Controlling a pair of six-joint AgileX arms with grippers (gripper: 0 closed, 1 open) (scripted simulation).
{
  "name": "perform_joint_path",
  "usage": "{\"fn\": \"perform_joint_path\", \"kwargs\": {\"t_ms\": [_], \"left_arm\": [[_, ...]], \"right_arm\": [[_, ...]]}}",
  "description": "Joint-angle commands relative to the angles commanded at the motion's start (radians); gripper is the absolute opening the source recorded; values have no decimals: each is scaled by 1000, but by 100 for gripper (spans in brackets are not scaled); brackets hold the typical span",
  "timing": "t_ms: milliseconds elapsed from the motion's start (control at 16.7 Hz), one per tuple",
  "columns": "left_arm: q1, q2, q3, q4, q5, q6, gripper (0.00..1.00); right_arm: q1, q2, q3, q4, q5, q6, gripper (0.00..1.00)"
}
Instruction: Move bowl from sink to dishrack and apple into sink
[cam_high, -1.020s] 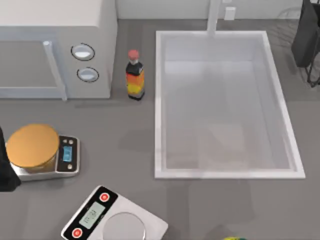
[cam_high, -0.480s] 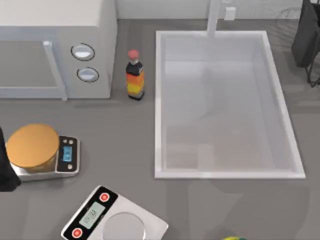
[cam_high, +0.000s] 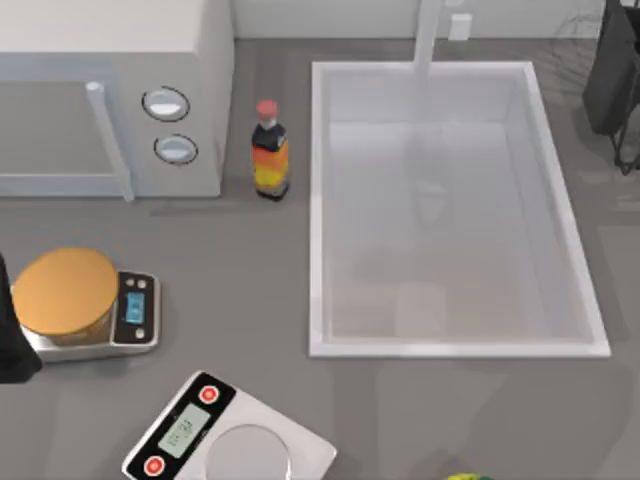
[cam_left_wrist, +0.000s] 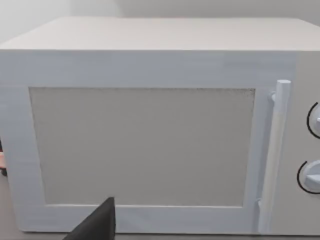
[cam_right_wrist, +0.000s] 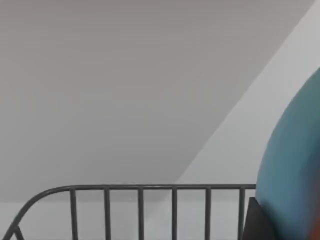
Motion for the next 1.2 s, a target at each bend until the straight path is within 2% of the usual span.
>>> {"fn": "perform_joint_path", "kwargs": {"t_ms": [660,1200], "left_arm": [[0,0,0,0,0,0,100],[0,0,0,0,0,0,100]], "right_arm": [[0,0,0,0,0,0,98],[-2,0,0,0,0,0,100]]}}
